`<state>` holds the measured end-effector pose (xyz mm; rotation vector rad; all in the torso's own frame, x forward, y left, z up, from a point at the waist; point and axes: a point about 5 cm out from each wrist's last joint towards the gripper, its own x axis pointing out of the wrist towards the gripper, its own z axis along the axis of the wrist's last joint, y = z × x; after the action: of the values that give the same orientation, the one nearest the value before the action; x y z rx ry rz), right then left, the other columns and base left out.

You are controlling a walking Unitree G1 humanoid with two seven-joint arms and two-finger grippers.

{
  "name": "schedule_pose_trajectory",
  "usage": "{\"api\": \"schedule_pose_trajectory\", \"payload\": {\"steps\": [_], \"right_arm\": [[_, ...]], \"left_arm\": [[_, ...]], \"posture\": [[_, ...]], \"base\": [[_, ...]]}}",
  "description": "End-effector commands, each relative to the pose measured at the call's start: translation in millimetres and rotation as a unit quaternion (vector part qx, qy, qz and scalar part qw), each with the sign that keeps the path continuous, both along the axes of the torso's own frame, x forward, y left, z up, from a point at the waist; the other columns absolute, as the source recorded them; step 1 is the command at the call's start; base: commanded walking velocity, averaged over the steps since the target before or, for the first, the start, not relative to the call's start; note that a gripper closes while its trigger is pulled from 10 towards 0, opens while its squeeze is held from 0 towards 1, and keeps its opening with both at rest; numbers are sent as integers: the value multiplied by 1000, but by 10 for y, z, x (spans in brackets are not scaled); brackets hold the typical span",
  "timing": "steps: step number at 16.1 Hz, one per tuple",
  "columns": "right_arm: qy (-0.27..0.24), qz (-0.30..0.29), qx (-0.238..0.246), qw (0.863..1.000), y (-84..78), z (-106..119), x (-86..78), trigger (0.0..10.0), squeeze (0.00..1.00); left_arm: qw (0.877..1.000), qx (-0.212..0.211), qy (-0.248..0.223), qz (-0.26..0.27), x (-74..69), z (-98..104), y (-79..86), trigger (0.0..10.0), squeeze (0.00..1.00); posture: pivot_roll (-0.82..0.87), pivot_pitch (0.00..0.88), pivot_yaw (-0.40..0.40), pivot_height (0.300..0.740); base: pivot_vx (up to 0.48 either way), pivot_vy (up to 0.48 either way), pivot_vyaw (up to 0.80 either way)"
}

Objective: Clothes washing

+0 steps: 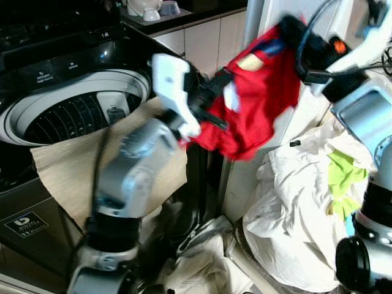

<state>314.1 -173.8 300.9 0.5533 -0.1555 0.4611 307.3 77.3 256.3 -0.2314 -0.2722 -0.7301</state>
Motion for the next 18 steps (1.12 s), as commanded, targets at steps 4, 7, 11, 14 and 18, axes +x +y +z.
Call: {"api": "schedule_pose_trajectory", "payload": {"steps": [4,7,11,14,18], "right_arm": [[-8,1,-136,991,4,-120,-123,10000,0],[-37,82,-188,978,305,-152,-270,10000,0],[-78,104,-187,974,446,-52,-307,10000,0],[-70,149,-227,960,597,-208,-418,10000,0],[-61,198,-253,945,688,-302,-533,10000,0]], "left_arm": [[991,21,-49,120,235,266,420,0,0],[953,45,-167,249,543,983,824,0,0],[878,141,-275,367,654,1527,1100,0,0],[847,363,-78,381,1057,736,1275,10000,0],[859,352,55,368,1096,258,1471,10000,1000]], "posture": [[-54,0,23,740],[-51,0,26,740],[-62,0,40,740],[-66,0,41,740],[-73,0,43,740]], "base": [[0,0,0],[0,0,0],[0,0,0],[0,0,0],[0,0,0]]}}
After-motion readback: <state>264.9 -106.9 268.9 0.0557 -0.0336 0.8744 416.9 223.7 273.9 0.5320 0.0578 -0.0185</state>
